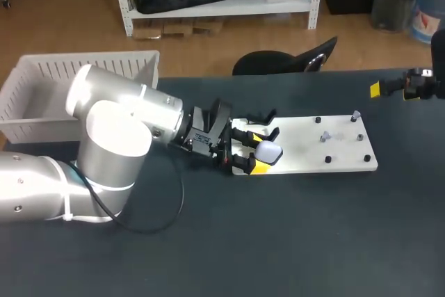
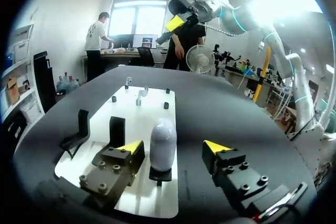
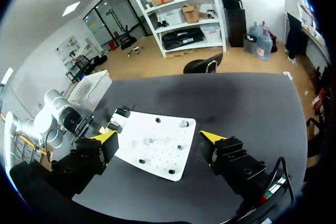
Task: Pick up each earbud case from the left stands, insert the matching earbuds, close the lid, and place the case in the box.
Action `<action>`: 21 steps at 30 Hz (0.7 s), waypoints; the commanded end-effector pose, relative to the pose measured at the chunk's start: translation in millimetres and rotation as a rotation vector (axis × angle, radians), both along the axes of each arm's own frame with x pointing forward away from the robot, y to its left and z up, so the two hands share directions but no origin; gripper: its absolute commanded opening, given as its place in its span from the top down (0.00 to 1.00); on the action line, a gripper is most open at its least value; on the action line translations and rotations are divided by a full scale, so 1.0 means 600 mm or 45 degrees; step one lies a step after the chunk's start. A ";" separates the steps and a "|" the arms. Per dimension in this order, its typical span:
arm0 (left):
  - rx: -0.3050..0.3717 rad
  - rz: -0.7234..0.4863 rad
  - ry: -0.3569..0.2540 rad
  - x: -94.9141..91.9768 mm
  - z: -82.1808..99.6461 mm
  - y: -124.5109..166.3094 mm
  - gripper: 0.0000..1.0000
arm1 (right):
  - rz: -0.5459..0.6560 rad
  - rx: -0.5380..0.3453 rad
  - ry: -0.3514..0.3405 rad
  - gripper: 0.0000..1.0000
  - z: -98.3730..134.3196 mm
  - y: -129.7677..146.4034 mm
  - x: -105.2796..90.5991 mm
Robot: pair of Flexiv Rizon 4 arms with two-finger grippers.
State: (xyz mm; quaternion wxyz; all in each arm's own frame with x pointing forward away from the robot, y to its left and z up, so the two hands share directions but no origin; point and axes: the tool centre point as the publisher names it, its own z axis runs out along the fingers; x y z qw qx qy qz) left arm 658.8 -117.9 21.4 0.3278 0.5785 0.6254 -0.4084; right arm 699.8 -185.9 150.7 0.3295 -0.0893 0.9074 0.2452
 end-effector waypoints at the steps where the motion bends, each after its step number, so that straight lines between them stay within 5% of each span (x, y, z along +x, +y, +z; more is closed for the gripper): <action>1: -0.003 -0.003 0.002 0.004 -0.005 -0.003 0.34 | 0.000 -0.001 0.000 0.00 0.000 0.000 0.000; 11: -0.012 0.003 0.012 0.010 -0.012 -0.004 0.51 | 0.000 -0.001 0.000 0.00 0.000 0.000 0.000; 21: -0.010 -0.009 0.009 0.009 -0.010 -0.008 0.55 | 0.000 -0.001 0.000 0.00 0.000 0.000 0.000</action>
